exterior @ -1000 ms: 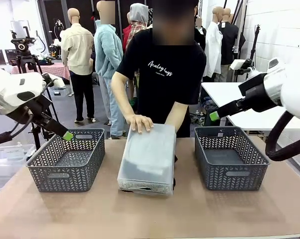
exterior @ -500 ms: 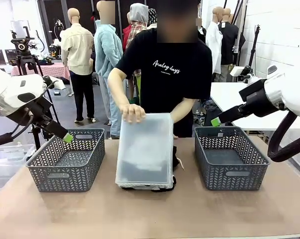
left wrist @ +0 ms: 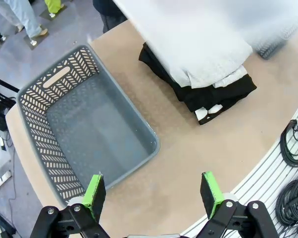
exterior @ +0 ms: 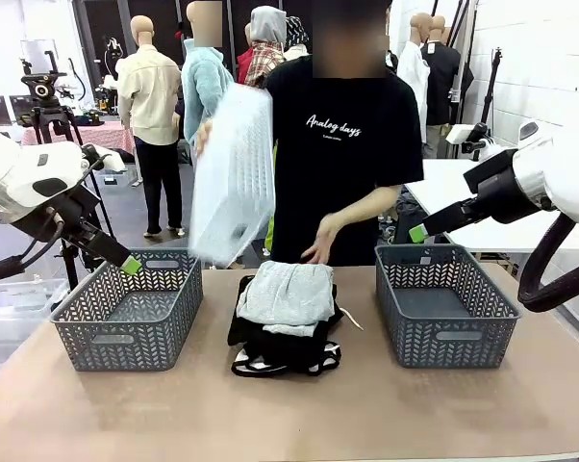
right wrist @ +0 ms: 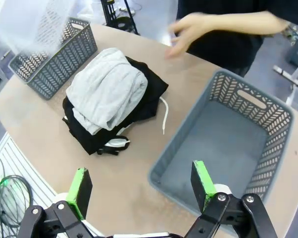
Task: Sort the tops and bottoms.
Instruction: Lift clothes from the center of the table with your left hand.
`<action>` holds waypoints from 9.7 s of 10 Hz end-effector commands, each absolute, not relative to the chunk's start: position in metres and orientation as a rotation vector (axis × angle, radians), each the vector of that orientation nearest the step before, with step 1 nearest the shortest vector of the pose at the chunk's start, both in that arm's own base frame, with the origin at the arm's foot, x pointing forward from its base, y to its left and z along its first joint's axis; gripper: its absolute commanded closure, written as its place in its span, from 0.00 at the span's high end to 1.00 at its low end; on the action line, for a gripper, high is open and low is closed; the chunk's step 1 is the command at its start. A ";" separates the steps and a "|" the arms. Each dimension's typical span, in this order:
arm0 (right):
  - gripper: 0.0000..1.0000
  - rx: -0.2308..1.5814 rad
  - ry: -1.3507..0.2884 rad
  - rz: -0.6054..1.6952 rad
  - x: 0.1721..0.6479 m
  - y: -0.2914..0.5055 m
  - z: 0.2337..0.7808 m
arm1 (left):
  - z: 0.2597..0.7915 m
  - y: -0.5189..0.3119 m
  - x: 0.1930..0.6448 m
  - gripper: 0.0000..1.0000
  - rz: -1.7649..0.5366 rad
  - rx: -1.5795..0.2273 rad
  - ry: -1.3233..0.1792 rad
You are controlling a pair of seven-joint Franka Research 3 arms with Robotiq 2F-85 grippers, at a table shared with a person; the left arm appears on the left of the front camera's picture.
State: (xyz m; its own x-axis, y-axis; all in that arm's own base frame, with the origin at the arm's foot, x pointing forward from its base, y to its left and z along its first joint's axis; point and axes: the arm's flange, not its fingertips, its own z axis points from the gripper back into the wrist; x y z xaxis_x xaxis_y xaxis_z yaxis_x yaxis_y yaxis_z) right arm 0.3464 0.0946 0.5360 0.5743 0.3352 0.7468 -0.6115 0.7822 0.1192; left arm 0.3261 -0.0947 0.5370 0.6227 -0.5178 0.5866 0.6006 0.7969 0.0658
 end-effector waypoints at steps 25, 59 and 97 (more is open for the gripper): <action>1.00 0.411 -0.779 0.567 0.347 0.096 0.535 | 0.538 -0.093 0.326 1.00 -0.644 -0.142 -0.629; 1.00 0.411 -0.779 0.567 0.347 0.096 0.535 | 0.473 -0.315 0.510 1.00 -0.807 -0.006 -0.573; 1.00 0.411 -0.779 0.567 0.347 0.096 0.535 | 0.505 -0.373 0.487 0.00 -0.747 -0.088 -0.569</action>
